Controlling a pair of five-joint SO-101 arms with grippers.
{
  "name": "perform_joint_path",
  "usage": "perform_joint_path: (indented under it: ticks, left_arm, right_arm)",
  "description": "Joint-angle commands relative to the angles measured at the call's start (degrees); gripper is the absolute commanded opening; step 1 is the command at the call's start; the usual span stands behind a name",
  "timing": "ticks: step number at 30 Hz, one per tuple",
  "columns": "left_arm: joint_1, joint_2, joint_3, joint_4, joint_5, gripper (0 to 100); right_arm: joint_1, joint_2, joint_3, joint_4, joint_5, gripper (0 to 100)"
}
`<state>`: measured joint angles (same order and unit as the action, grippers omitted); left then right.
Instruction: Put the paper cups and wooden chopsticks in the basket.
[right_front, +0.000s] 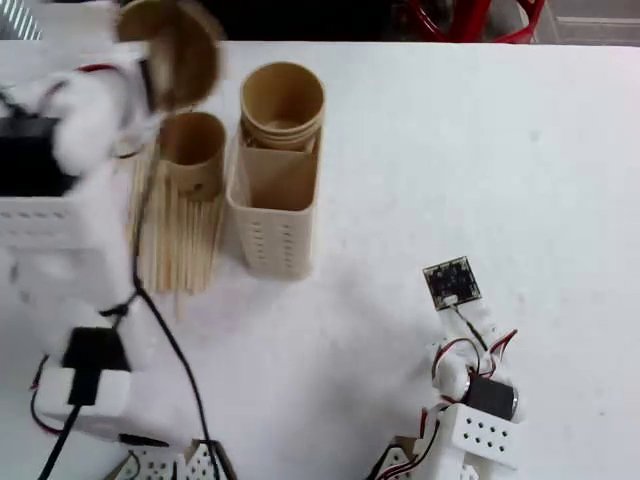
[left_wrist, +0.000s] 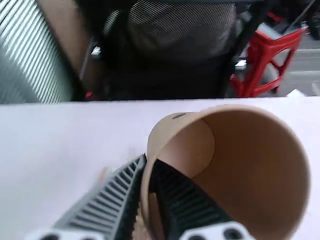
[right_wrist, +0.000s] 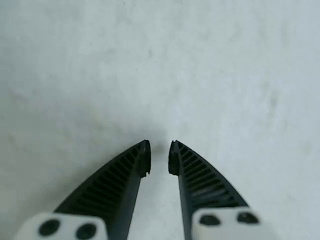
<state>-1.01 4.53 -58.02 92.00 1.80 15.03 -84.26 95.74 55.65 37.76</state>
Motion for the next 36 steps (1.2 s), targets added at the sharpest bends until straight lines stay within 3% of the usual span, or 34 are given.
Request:
perform_joint_path:
  ticks: [1,7,20,36]
  left_arm:
    - [7.25,1.8,-2.29,-6.42,1.23,2]
    - [12.0,9.71,-2.73,-7.03,1.23,2]
    - [12.0,11.65,-8.97,3.87,1.32,2]
    - [11.74,12.0,-8.53,5.01,0.97,3]
  right_arm:
    - [0.31,-0.4,0.09,-1.19,0.7,7.4]
    - [0.31,-0.4,0.09,-1.19,0.7,7.4]
    - [0.31,-0.4,0.09,-1.19,0.7,7.4]
    - [0.31,-0.4,0.09,-1.19,0.7,7.4]
